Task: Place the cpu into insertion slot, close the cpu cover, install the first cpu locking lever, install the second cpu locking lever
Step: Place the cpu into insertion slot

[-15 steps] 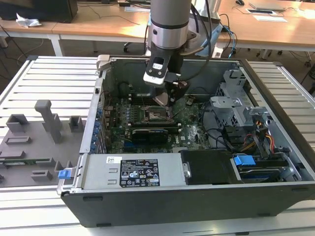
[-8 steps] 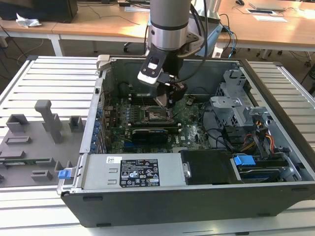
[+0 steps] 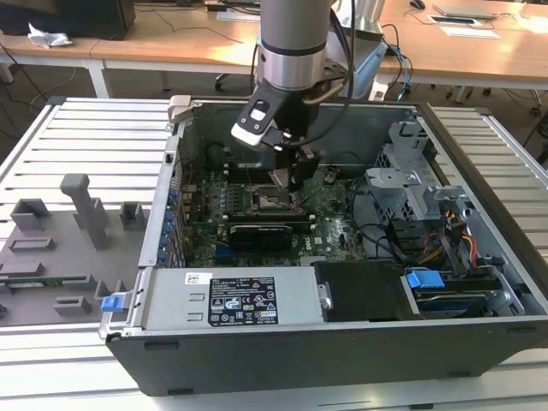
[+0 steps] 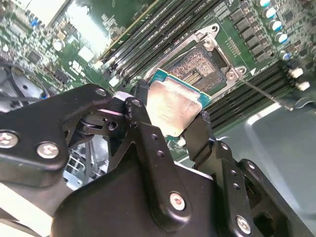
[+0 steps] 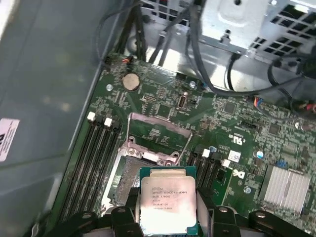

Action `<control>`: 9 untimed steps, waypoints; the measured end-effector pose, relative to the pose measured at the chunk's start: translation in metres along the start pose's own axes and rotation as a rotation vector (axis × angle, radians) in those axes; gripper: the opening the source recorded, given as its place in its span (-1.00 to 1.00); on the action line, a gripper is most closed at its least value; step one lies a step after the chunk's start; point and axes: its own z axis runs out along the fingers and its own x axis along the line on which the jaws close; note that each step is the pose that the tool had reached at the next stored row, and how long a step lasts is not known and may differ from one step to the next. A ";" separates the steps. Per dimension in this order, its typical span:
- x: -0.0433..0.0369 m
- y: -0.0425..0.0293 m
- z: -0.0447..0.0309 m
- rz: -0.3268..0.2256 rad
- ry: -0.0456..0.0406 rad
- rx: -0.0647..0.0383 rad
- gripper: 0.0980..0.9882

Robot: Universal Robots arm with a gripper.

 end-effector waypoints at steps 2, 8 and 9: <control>0.0000 -0.0001 0.0010 0.044 -0.0039 -0.001 0.00; -0.0001 -0.0003 0.0042 0.172 -0.0147 -0.003 0.00; -0.0001 -0.0004 0.0047 0.189 -0.0162 -0.003 0.00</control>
